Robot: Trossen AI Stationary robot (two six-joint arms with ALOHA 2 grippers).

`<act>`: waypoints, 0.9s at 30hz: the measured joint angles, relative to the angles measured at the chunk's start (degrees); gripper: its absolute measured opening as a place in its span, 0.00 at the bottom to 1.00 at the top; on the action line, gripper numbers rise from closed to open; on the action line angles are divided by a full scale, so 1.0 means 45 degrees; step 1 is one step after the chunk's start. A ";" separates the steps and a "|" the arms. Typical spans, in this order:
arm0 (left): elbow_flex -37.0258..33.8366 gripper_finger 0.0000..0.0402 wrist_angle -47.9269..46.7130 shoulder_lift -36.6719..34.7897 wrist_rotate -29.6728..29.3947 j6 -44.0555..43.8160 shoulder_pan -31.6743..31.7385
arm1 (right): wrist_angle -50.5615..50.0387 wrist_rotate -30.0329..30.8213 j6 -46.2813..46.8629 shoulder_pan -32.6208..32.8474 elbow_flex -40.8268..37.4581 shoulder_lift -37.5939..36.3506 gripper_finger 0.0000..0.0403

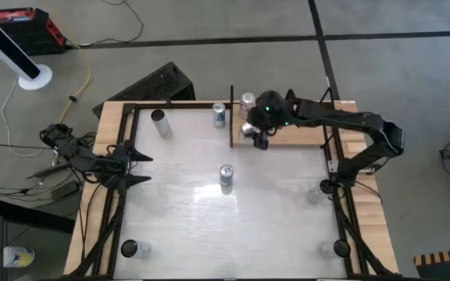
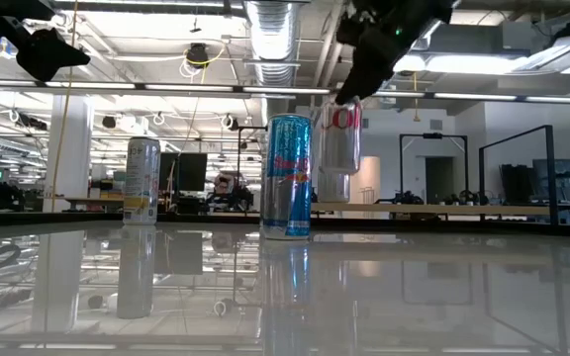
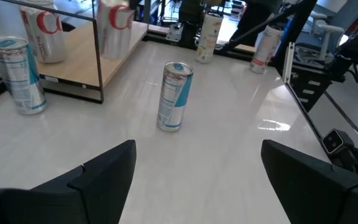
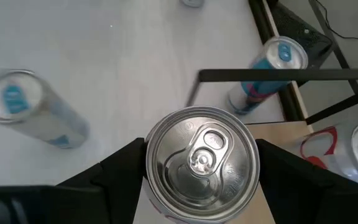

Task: Place canned beverage on shelf
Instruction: Put the silver can on the shelf

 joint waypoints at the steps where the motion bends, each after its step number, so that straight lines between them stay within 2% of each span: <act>1: 0.0000 0.82 0.0000 0.0000 -0.0004 0.0000 0.0000 | 0.0050 -0.0154 -0.0160 -0.0176 0.0000 0.0152 0.73; 11: 0.0000 0.82 -0.0001 0.0000 -0.0015 -0.0010 0.0000 | 0.0465 -0.1545 -0.0983 -0.1282 0.0000 0.1408 0.72; 27: 0.0000 0.82 -0.0005 0.0000 -0.0024 -0.0053 0.0000 | 0.0417 -0.1757 -0.1107 -0.1847 0.0000 0.1406 0.72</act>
